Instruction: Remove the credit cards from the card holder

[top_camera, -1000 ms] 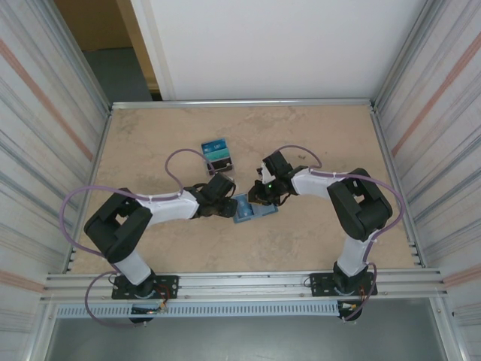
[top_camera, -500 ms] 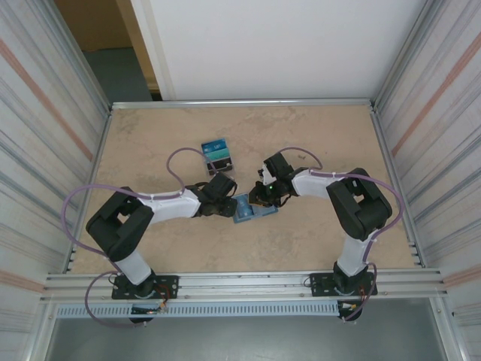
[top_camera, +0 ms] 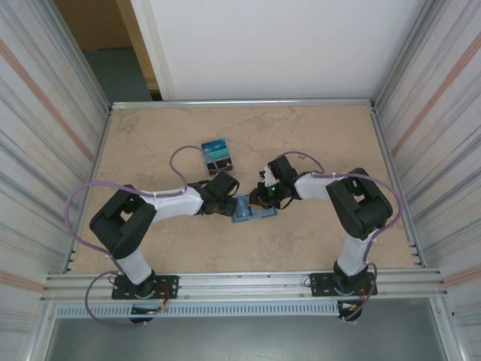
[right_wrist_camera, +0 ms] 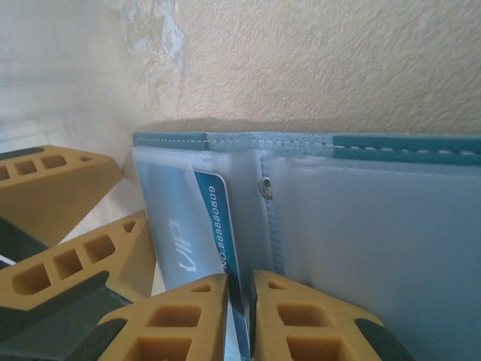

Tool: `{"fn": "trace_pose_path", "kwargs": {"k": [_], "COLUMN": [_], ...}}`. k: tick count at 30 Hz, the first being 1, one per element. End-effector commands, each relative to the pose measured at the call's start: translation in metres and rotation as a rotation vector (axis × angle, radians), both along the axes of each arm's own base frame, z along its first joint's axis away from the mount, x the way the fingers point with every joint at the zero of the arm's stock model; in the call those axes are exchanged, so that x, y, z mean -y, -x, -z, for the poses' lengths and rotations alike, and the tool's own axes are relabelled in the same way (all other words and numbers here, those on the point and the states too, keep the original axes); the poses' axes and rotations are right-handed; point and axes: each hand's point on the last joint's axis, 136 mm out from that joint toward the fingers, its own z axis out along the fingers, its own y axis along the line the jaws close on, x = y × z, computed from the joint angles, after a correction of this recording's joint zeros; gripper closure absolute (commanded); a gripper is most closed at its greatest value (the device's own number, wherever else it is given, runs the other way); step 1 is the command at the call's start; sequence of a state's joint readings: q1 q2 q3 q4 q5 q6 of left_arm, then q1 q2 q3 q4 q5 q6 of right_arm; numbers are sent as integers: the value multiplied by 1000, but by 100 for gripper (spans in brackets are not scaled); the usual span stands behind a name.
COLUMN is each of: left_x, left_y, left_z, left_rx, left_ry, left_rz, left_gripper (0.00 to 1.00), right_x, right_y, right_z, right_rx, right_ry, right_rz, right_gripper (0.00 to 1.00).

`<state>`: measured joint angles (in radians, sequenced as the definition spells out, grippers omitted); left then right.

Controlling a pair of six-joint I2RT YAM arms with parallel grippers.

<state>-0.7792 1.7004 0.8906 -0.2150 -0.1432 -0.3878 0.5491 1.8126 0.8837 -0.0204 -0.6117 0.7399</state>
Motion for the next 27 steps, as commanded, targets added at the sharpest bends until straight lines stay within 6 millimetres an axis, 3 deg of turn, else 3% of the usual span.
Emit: {"fn": "trace_pose_path", "kwargs": {"k": [1, 14, 27], "left_x": [-2, -4, -8], "left_y": [-4, -6, -7], "left_z": [11, 11, 13], "left_rx": [0, -2, 2], "left_ry": [-53, -57, -67], "left_rz": [20, 12, 4], "left_gripper": [51, 52, 52], "right_x": [-10, -4, 19], "right_y": [4, 2, -3], "right_z": [-16, -22, -10], "right_rx": [-7, 30, 59], "right_ry": [-94, -96, 49], "right_rz": [-15, 3, 30], "right_gripper": [85, 100, 100]}}
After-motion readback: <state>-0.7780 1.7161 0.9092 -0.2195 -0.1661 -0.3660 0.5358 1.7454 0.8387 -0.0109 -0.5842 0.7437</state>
